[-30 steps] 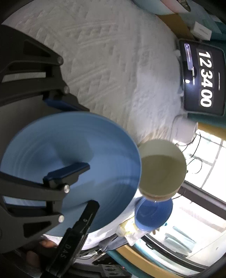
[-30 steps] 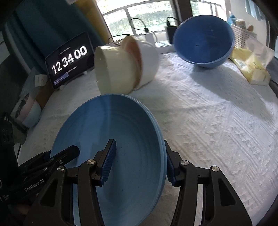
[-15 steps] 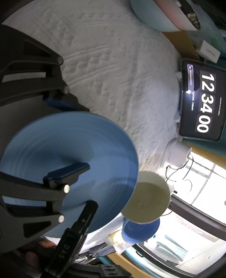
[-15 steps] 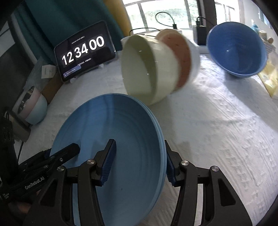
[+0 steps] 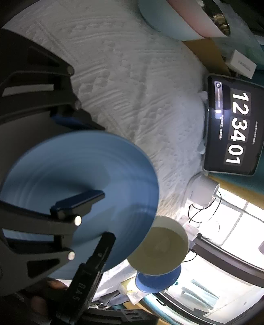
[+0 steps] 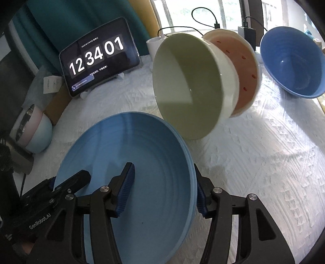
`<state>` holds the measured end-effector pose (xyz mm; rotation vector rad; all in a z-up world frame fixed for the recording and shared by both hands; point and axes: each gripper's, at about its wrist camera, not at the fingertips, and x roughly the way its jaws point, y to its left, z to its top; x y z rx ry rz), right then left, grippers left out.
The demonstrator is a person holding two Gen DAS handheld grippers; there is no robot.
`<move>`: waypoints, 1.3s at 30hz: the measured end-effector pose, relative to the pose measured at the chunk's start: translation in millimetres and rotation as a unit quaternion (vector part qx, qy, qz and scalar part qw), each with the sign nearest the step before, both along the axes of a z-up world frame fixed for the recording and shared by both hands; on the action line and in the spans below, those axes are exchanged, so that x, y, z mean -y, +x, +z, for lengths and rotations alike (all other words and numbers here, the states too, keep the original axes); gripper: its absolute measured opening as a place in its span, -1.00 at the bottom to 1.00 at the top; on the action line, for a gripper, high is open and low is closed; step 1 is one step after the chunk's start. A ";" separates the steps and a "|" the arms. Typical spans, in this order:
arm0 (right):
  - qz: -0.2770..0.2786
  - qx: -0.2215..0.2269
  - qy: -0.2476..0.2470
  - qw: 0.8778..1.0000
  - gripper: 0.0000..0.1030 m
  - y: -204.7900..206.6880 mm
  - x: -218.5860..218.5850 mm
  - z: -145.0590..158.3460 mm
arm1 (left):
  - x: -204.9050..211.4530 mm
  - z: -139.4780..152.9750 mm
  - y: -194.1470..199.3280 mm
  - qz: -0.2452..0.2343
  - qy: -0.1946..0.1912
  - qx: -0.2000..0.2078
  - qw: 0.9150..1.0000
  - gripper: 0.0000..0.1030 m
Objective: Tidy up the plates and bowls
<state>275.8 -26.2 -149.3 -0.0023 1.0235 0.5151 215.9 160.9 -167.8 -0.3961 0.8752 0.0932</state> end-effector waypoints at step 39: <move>-0.047 0.064 0.008 0.997 0.16 -24.2 81.9 35.5 | 57.9 57.4 -24.8 0.018 0.069 0.059 0.996 0.15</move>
